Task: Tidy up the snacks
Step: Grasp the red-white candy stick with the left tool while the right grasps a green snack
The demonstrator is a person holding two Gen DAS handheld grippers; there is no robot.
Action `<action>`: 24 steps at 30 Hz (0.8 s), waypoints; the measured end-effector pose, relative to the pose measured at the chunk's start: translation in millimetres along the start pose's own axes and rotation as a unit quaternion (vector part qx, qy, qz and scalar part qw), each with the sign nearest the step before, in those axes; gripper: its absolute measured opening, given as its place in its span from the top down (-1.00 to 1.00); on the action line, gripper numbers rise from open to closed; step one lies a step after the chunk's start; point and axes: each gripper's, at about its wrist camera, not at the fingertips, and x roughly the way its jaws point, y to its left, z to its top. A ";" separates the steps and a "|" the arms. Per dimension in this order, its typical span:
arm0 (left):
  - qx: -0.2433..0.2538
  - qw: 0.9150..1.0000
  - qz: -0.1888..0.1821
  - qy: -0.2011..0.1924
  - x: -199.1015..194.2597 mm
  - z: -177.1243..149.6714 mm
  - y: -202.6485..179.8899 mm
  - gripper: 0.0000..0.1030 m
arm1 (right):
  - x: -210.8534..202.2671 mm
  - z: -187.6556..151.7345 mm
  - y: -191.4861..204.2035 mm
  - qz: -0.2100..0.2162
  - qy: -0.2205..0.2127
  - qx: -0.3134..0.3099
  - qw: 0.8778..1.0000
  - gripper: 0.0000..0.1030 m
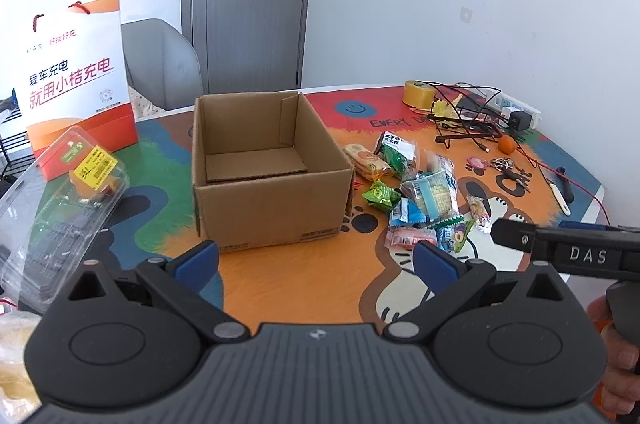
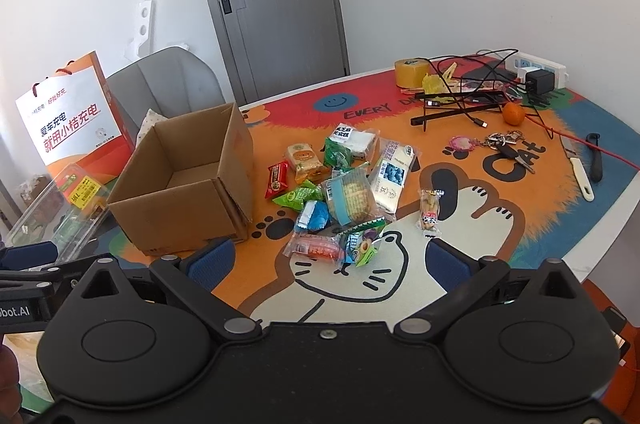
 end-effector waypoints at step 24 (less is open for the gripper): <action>-0.009 0.999 -0.045 0.028 92.6 4.4 -42.4 -0.95 | 55.0 -10.0 -70.7 0.027 0.001 0.042 0.999 -0.91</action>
